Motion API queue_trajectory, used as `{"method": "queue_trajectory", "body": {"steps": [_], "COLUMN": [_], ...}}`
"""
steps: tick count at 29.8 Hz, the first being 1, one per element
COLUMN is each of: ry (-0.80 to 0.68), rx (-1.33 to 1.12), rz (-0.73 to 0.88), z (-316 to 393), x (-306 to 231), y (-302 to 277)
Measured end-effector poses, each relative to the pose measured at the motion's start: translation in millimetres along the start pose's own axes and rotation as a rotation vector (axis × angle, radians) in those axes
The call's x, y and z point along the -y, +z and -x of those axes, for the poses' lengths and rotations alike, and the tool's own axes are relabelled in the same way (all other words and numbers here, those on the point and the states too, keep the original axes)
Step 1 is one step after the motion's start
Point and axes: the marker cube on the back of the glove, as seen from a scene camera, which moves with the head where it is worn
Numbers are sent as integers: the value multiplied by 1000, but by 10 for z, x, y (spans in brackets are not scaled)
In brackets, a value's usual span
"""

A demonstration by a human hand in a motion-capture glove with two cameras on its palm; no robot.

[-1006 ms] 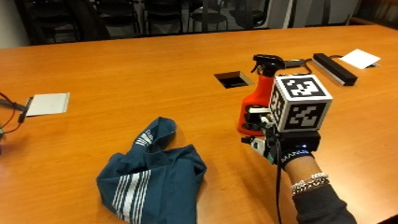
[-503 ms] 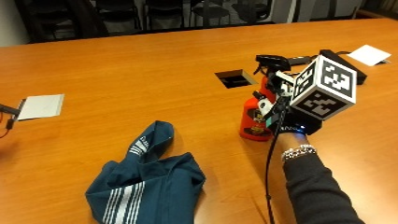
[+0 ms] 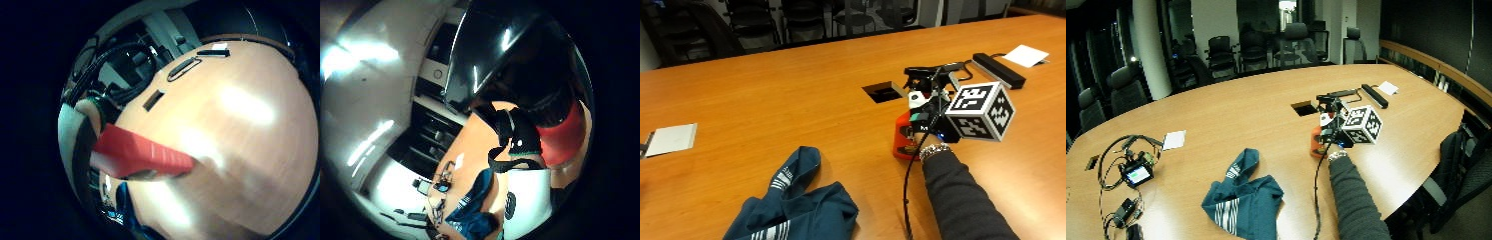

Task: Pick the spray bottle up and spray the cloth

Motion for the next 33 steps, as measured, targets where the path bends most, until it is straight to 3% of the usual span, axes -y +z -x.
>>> {"method": "queue_trajectory", "body": {"steps": [5,11,16,26,33], "ry": [-41,-196,-229,-178,-337], "rx": [89,112,104,22,-79], "rz": [-126,-323,-376,-141,-45], "z": [45,64,-2,-1047,-1143], "x": [106,201,199,-243,-238], "y": [-6,-158,-207,314,82]}}
